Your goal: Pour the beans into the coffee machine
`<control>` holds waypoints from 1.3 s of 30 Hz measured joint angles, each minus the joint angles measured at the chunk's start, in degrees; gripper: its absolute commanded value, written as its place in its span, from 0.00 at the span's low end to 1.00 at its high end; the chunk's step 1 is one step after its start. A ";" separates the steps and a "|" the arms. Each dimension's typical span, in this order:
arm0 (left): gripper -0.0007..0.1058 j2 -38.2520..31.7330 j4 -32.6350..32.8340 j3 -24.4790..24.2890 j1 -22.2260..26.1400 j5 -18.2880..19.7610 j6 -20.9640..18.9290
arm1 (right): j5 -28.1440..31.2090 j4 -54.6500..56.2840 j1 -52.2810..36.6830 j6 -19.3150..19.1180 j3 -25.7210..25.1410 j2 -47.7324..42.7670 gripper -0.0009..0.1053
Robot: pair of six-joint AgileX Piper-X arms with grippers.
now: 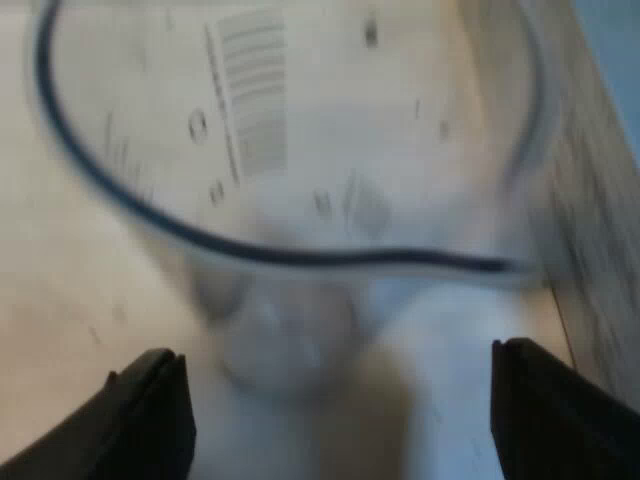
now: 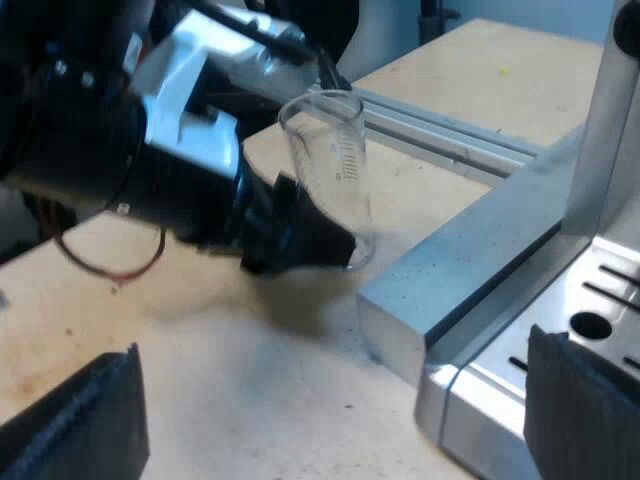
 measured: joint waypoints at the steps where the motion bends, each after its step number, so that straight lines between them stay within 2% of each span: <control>1: 0.62 -0.09 0.38 0.00 0.00 0.00 -0.09 | 0.00 0.00 0.00 0.80 0.00 0.00 0.74; 3: 0.62 -0.90 2.98 0.00 0.00 0.00 -0.89 | 0.00 0.00 0.00 2.38 0.00 0.00 0.74; 4: 0.62 -2.48 6.79 0.00 0.00 0.00 -2.64 | 0.00 0.00 0.00 3.64 0.00 0.00 0.74; 6: 0.62 -2.95 7.67 0.00 0.00 0.00 -3.12 | 0.00 0.00 0.00 3.63 0.00 0.00 0.74; 11: 0.62 -9.14 16.06 0.00 0.00 0.00 -5.21 | 0.00 2.76 0.00 3.63 -0.15 -1.68 0.74; 17: 0.62 -18.10 23.85 0.00 0.00 0.11 -6.75 | 0.00 20.44 0.00 3.63 -3.36 -8.83 0.74; 21: 0.62 -24.09 24.98 0.00 -1.11 0.11 -6.82 | -0.60 29.72 -0.13 3.63 -5.18 -11.75 0.74; 23: 0.62 -29.19 25.16 -0.36 -3.12 0.30 -6.82 | -1.33 39.89 -1.28 3.63 -8.51 -14.73 0.74; 27: 0.62 -33.17 25.38 -1.31 -4.39 1.61 -6.82 | -1.78 47.78 -3.19 3.63 -11.08 -17.28 0.74; 28: 0.62 -37.59 25.36 -2.98 -5.61 2.58 -6.82 | -2.79 51.16 -4.46 3.63 -12.37 -18.74 0.74; 32: 0.62 -43.44 25.54 -6.26 -6.10 3.88 -6.82 | -6.33 56.94 -10.11 3.63 -16.14 -23.27 0.74; 34: 0.62 -44.60 25.54 -7.52 -6.10 4.39 -6.82 | -6.46 57.91 -12.18 3.63 -16.99 -24.23 0.74; 36: 0.62 -45.95 25.26 -10.95 -6.33 5.11 -6.94 | -6.43 58.56 -13.94 3.63 -17.69 -24.71 0.74; 39: 0.62 -45.69 25.64 -14.13 -7.27 5.15 -6.94 | -9.13 62.89 -22.26 3.63 -20.29 -25.78 0.74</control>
